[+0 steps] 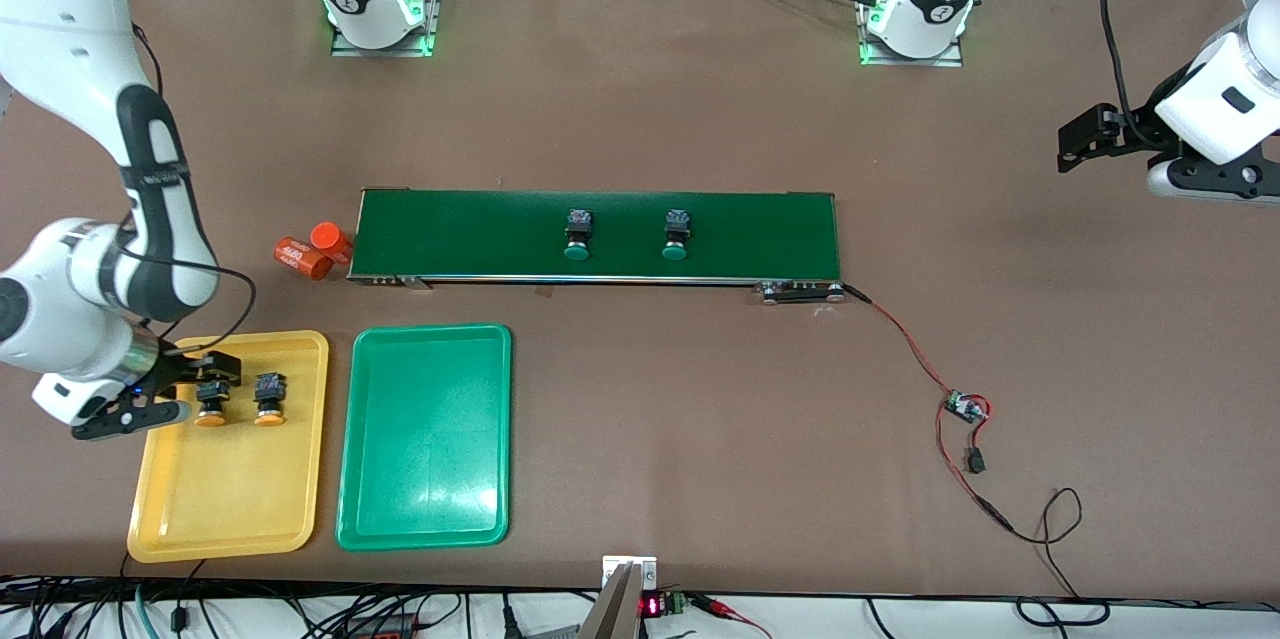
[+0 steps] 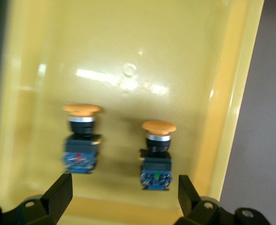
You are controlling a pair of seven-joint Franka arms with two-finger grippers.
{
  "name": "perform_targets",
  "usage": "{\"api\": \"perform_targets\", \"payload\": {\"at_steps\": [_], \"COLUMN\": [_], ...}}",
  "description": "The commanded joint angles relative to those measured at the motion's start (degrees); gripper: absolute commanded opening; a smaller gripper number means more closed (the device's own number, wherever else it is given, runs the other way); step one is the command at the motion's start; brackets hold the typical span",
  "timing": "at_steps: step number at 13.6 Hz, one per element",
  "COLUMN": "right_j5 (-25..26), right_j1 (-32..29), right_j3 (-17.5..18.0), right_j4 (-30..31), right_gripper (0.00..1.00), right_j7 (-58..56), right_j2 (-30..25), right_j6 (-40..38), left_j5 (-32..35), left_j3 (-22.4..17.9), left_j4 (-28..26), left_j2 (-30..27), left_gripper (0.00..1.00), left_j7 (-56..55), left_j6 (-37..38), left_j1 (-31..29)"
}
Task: Sort buttons by color to trays
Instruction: 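Move the right gripper back over a green-cap button on the belt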
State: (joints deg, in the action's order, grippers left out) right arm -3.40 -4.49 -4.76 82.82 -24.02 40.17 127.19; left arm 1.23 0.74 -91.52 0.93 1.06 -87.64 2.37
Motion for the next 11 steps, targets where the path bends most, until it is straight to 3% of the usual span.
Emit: {"api": "perform_targets", "payload": {"at_steps": [1,5,8,11], "right_j5": [-3.5,-3.5,-3.8,-3.9], "right_j1": [3.2,12.5,18.1,22.1], "right_j3": [0.6,0.6,0.7,0.8], "right_j4": [2.0,5.8,13.0,19.8], "right_gripper": [1.00,1.00,1.00,1.00], "right_j7": [3.3,16.5,25.2,26.6], "right_j2": [-9.0,-15.5,-19.3,-21.8], "right_j6": [-9.7,-16.0,-13.8,-10.9], "left_j5": [1.6,1.6,1.6,1.6], "left_j3": [0.1,0.1,0.1,0.1], "left_j4": [1.4,1.4,1.4,1.4], "left_j2": [0.3,0.3,0.3,0.3], "left_gripper": [1.00,1.00,1.00,1.00], "left_j7": [0.9,0.9,0.8,0.9], "left_j6": [1.3,1.3,1.3,1.3], "left_j1": [0.4,0.4,0.4,0.4]}}
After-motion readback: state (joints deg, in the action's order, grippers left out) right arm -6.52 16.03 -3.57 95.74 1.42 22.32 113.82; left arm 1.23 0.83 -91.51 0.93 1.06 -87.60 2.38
